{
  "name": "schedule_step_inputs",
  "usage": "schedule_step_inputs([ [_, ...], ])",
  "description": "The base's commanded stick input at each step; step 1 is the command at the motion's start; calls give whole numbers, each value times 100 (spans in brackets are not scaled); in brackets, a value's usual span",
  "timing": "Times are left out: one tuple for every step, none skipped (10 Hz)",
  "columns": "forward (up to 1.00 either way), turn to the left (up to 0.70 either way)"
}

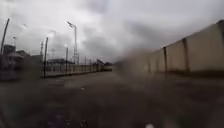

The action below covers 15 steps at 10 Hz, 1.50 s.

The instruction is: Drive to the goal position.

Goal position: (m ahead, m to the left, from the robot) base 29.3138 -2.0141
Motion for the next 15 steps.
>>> schedule_step_inputs([
  [50, 2],
  [50, 2],
  [50, 2],
  [50, 2],
  [50, 2],
  [50, 2],
  [50, 2],
  [50, 2],
  [50, 2],
  [50, 2],
  [50, 2],
  [50, 2],
  [50, 2],
  [50, 2],
  [50, 2],
])
